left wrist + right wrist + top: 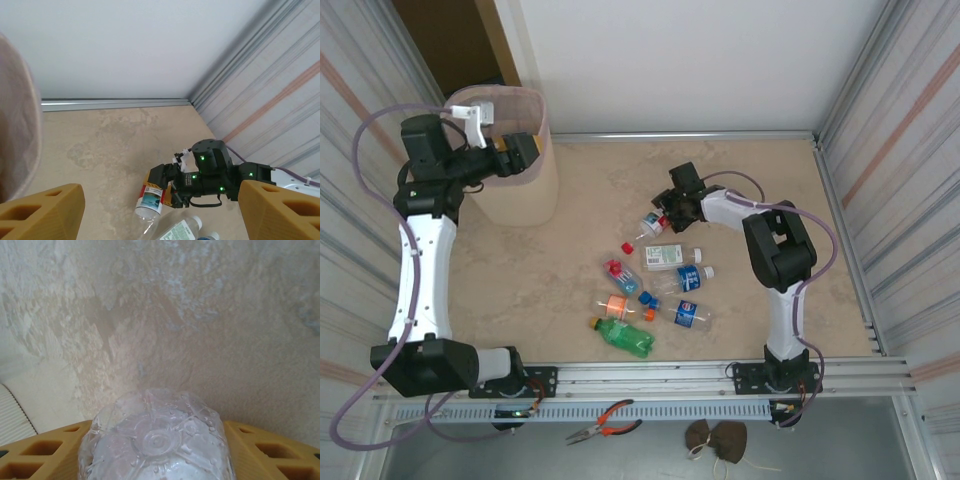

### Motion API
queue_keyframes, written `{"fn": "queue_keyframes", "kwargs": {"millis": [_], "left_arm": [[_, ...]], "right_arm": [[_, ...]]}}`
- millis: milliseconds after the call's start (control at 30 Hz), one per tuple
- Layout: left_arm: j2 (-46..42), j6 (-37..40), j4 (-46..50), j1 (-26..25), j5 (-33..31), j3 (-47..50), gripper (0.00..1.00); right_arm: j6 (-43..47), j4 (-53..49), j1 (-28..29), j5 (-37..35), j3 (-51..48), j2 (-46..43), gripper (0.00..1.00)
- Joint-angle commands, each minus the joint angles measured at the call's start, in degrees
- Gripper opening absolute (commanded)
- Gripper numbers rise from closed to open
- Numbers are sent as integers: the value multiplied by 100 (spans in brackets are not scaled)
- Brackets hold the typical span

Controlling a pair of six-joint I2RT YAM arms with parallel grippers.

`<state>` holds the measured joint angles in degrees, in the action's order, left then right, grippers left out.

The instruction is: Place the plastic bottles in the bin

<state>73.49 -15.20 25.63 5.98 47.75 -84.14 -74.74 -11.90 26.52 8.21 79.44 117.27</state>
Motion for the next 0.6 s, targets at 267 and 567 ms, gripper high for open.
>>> {"fn": "queue_keyframes", "kwargs": {"millis": [267,567], "left_arm": [[-317,-40,-1043,-447,479,414,80],[-53,361,-1321,-1249,440,398,82]], "right_arm": [[303,361,-9,-351,-391,-1218,59],[1610,423,197,-775,-524,-2407,57]]}}
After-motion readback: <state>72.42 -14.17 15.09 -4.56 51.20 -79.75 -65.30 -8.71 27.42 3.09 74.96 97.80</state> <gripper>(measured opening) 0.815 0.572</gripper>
